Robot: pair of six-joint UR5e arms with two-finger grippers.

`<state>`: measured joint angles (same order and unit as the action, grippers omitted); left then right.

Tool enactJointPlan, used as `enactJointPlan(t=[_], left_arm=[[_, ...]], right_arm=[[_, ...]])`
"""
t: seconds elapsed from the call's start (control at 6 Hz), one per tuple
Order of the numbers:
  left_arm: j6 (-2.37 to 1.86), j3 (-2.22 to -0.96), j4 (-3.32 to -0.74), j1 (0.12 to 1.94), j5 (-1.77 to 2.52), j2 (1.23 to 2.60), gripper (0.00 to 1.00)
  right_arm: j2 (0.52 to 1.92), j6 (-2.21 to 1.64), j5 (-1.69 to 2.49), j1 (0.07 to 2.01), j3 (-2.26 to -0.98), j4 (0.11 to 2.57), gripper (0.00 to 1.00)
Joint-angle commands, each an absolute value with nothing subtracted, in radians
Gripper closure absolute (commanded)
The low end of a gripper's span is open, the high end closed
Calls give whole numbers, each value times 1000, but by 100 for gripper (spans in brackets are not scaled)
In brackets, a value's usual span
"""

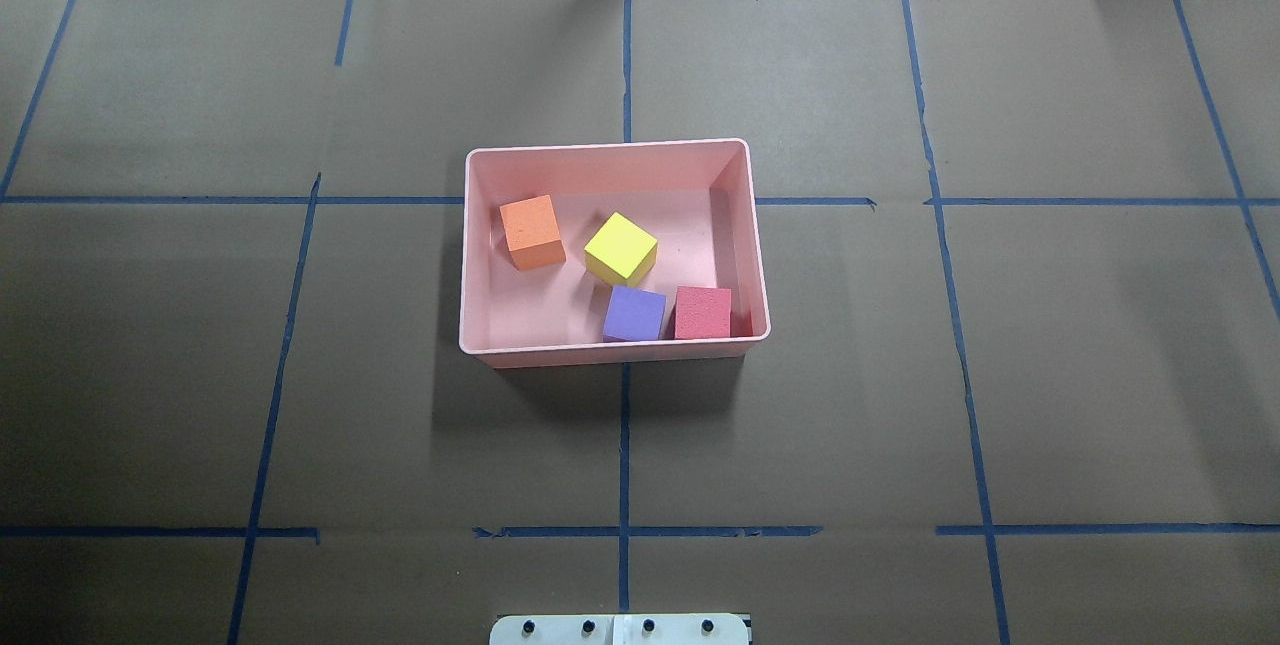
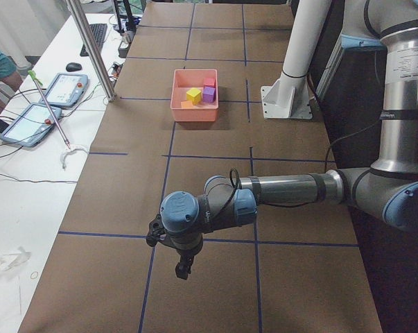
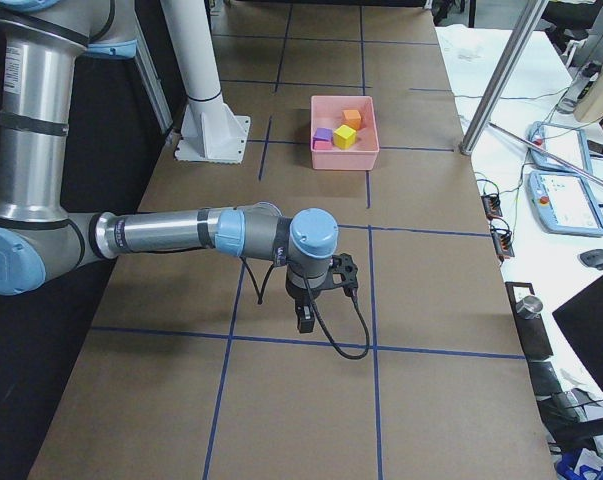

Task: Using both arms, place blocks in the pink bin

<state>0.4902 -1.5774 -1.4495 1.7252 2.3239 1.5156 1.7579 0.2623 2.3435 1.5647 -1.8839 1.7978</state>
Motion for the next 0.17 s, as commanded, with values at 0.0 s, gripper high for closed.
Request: enactJointPlan(t=[0.0], left_arm=[[497,-1580,-1448,1724,2322,1514,0]], right_arm=[[1758,262,2344,1565,-1884,1798,0]])
